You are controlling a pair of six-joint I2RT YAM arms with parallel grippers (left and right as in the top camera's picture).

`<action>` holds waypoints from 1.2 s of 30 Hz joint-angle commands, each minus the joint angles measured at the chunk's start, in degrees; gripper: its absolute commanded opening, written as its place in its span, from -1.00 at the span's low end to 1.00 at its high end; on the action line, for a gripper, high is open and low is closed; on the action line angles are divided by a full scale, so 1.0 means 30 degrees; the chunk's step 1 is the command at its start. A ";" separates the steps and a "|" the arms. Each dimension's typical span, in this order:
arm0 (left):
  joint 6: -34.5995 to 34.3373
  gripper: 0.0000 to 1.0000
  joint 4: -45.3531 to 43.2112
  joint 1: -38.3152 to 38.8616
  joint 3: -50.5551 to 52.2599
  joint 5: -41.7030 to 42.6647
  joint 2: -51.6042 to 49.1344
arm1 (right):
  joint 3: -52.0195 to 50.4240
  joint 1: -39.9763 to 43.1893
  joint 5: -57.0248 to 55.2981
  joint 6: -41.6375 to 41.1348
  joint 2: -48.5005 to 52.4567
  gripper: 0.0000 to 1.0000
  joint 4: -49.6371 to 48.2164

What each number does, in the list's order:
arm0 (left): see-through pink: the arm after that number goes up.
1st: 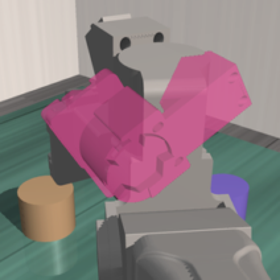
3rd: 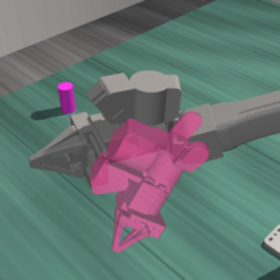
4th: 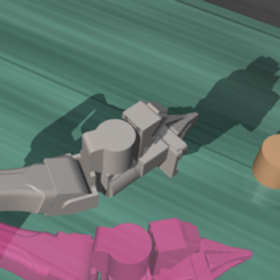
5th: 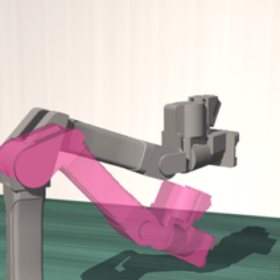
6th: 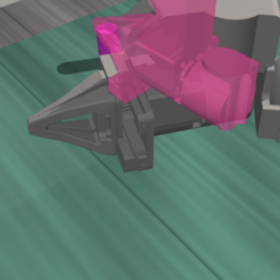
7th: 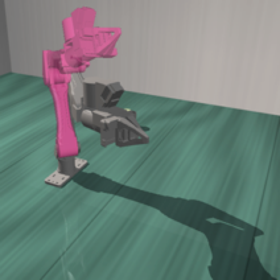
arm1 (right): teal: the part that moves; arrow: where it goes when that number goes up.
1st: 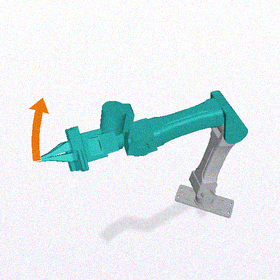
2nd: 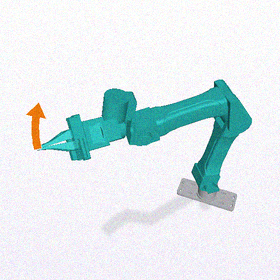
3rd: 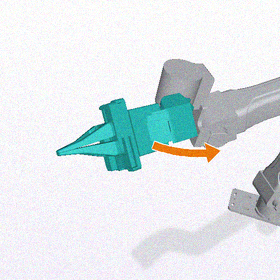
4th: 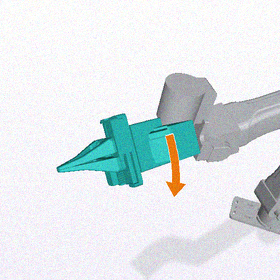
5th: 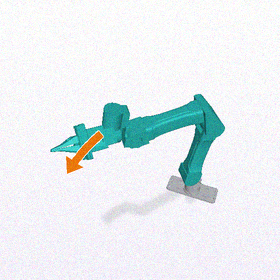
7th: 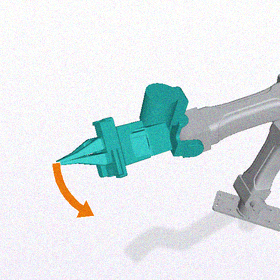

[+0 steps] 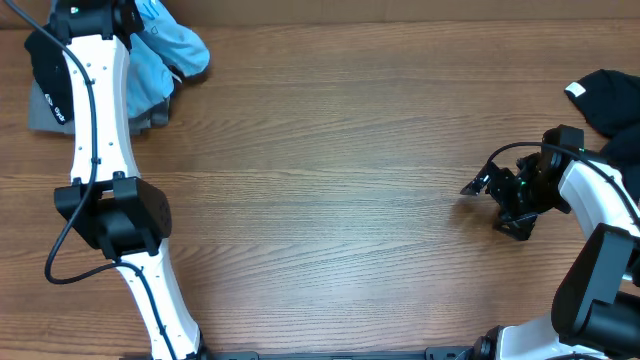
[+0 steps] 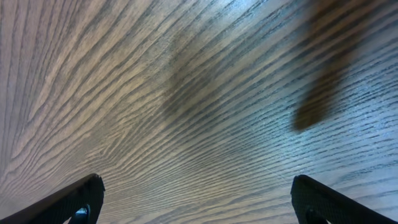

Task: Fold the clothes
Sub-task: 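Lower the shirt onto the grey stack and press it flat with the left gripper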

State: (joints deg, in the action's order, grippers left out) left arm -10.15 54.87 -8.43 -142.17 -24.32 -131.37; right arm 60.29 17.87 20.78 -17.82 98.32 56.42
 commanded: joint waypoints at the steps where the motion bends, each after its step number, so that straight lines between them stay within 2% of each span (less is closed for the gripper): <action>1: -0.1377 -0.85 -0.0233 -0.0801 -0.0393 -0.0525 0.0080 | -0.0095 -0.0007 0.0182 -0.0080 0.0058 1.00 0.0015; 7: -0.1938 -0.86 -0.0270 -0.1785 -0.0175 0.0678 0.0073 | -0.0095 -0.0007 0.0182 -0.0080 0.0058 1.00 0.0036; 22: -0.2186 -0.72 -0.2885 -0.3271 -0.0029 0.0452 -0.1712 | -0.0095 -0.0058 0.0240 -0.0073 0.0058 1.00 0.0743; 29: -0.2113 -0.63 -0.3082 -0.4357 -0.0029 -0.1559 -0.2965 | -0.0095 -0.0058 0.0248 -0.0073 0.0058 1.00 0.1115; 35: -0.2062 -0.27 -0.2353 -0.5639 -0.0022 -0.1763 -0.3585 | -0.0095 -0.0058 0.0240 -0.0073 0.0058 1.00 0.1435; 36: -0.2055 0.10 -0.2215 -0.5843 -0.0022 -0.1749 -0.3577 | -0.0095 -0.0058 0.0240 -0.0073 0.0058 1.00 0.1435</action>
State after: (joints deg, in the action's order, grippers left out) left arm -16.14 47.59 -23.81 -142.10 -27.29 -141.43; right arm 60.29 17.87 20.80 -17.96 98.32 60.73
